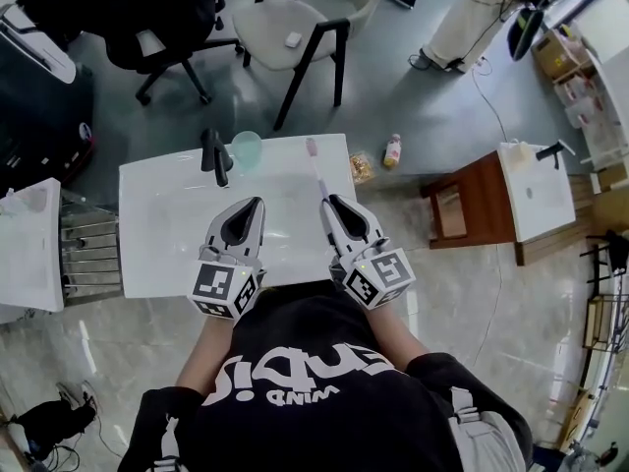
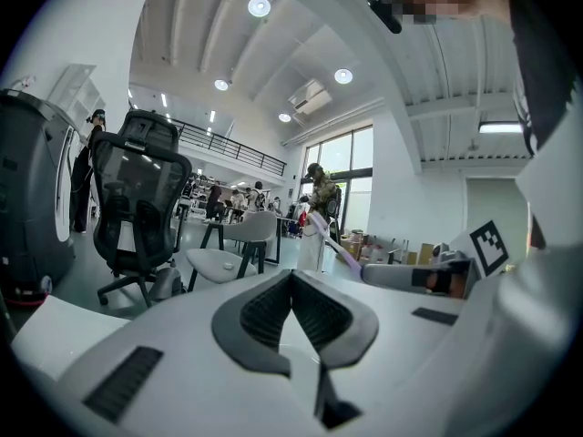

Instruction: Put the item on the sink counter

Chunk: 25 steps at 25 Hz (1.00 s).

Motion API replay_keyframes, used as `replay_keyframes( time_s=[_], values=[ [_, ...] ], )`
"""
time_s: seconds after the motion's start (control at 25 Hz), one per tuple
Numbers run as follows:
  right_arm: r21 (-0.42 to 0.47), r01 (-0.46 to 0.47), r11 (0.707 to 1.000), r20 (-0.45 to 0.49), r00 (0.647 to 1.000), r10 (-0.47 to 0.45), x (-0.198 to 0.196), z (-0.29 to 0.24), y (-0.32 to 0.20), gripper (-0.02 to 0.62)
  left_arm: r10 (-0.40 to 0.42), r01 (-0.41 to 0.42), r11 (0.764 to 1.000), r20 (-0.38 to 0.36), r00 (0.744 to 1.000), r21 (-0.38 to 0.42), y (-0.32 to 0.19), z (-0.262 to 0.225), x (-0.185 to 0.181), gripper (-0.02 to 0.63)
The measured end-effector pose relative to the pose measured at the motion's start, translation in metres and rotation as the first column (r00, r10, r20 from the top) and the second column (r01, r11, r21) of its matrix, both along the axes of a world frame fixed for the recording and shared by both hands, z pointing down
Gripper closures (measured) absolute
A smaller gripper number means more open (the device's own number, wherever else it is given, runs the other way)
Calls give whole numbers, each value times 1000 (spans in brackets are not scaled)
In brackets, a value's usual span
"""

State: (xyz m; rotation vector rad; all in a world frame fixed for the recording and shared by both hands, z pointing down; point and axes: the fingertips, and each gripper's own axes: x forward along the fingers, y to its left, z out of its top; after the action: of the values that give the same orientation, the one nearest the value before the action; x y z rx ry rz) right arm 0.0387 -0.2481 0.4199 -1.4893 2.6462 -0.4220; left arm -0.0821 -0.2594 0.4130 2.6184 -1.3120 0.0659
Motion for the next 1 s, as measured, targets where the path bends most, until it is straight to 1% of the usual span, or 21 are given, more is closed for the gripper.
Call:
replay_keyframes(
  time_s=[0.24,0.4,0.8,1.0],
  values=[
    [6,33,999,-19,999,-33,0,2,-16,523,-15,15,1000,3,1000,3,-12,0,4,586],
    [8,40,999,-29,999,-39,3,5,-25,523,-17,17,1000,10,1000,-2,-16,5,7,586],
    [-16,76,997,-82,994,-77,-1,23,-51,523,-25,25,1000,22,999,-12,-23,5,8,586],
    [-43,85,995,-126,988,-89,-3,44,-66,523,-31,32,999,25,999,-12,-25,7,9,586]
  ],
)
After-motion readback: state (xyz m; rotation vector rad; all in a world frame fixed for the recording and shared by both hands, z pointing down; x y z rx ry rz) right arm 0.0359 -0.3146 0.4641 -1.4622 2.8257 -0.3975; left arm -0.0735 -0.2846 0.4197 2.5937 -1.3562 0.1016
